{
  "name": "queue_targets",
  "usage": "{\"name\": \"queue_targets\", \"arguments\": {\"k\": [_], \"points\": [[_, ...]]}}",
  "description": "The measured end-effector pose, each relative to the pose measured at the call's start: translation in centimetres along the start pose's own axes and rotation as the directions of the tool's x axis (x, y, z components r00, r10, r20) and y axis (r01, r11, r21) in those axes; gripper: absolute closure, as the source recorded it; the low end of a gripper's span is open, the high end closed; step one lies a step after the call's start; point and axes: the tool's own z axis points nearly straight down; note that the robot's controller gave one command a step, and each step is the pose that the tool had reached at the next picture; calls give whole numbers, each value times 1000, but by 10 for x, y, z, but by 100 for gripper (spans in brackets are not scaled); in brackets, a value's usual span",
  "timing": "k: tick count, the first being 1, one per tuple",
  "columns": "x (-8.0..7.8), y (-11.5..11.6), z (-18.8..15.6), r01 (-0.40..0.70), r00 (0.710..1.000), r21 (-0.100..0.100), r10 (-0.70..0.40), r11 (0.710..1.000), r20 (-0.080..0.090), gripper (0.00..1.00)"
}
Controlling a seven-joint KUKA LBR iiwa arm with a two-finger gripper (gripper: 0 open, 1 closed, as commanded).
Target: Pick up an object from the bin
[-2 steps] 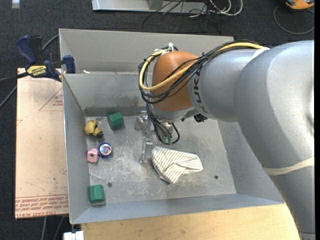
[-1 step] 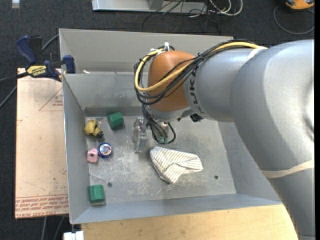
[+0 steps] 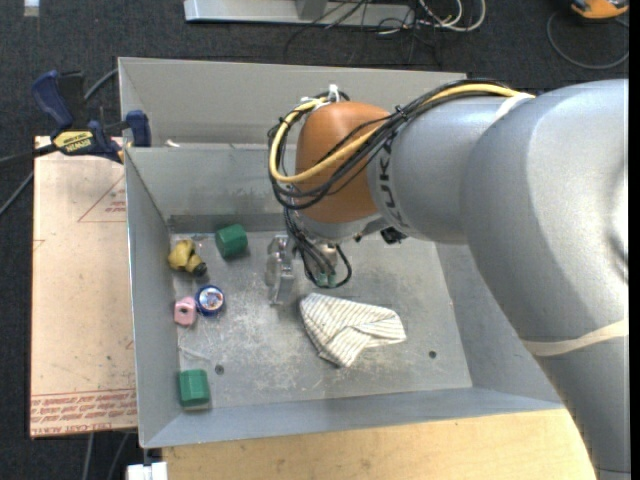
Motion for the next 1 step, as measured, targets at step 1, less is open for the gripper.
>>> {"name": "queue_targets", "arguments": {"k": [1], "points": [[-21,4,0,116,993,-2,-116,993,5,100]]}}
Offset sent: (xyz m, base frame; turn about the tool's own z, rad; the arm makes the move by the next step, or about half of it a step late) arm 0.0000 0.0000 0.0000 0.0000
